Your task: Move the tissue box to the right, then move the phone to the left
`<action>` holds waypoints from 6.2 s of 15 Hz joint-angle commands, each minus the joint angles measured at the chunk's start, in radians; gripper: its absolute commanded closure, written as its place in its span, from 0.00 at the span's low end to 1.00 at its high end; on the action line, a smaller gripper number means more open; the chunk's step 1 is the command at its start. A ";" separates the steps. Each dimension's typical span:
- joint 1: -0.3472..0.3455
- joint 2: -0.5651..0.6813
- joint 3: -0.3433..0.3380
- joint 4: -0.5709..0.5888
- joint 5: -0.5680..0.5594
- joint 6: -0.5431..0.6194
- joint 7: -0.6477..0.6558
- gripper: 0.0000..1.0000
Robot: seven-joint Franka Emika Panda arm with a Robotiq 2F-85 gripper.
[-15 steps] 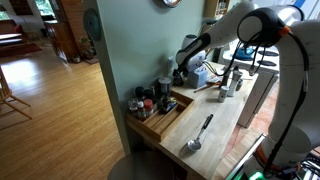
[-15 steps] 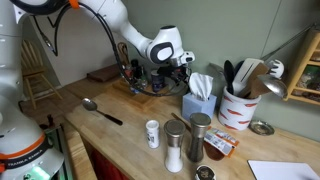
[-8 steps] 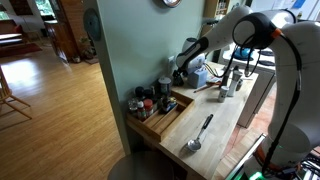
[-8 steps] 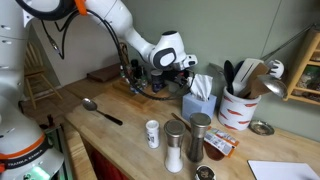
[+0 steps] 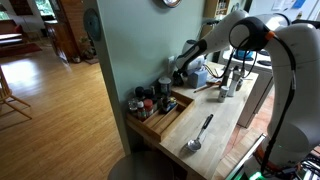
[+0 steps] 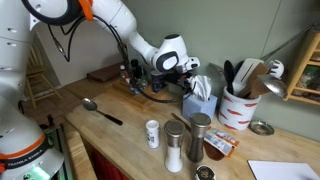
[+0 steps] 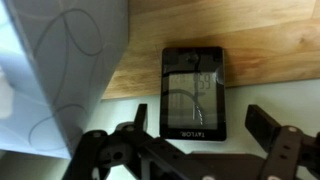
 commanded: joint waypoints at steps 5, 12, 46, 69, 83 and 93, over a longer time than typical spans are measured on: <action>-0.034 0.053 0.040 0.062 -0.003 0.005 -0.055 0.04; -0.045 0.053 0.037 0.066 -0.010 -0.002 -0.065 0.59; 0.083 -0.161 0.047 -0.210 -0.005 0.056 0.093 0.59; 0.062 -0.110 0.066 -0.193 -0.027 0.105 0.017 0.00; 0.006 -0.238 0.070 -0.174 0.006 -0.321 -0.100 0.00; 0.024 -0.491 0.003 -0.194 -0.022 -0.713 -0.024 0.00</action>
